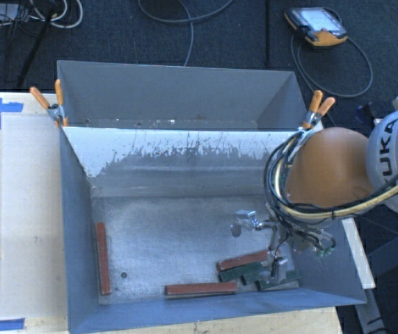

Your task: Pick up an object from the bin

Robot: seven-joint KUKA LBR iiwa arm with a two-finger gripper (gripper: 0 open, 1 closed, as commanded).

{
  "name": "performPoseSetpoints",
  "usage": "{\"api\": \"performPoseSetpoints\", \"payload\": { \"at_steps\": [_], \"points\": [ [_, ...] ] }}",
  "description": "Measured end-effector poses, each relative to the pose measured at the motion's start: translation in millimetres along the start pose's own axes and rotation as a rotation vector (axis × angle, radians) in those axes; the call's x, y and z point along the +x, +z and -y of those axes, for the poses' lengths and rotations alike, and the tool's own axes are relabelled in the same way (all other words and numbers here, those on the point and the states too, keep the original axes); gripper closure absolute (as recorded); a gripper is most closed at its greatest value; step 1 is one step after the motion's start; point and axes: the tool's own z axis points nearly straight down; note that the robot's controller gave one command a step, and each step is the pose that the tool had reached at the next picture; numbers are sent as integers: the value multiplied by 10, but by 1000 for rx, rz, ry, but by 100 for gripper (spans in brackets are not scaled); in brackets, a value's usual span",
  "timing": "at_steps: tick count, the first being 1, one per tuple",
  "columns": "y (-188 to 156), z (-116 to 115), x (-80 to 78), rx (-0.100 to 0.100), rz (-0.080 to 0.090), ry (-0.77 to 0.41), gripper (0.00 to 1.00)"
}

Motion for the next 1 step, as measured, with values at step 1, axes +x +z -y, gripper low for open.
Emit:
{"api": "performPoseSetpoints", "payload": {
  "at_steps": [1],
  "points": [
    [621,-33,-47,-1,-3,-129,0]
  ]
}}
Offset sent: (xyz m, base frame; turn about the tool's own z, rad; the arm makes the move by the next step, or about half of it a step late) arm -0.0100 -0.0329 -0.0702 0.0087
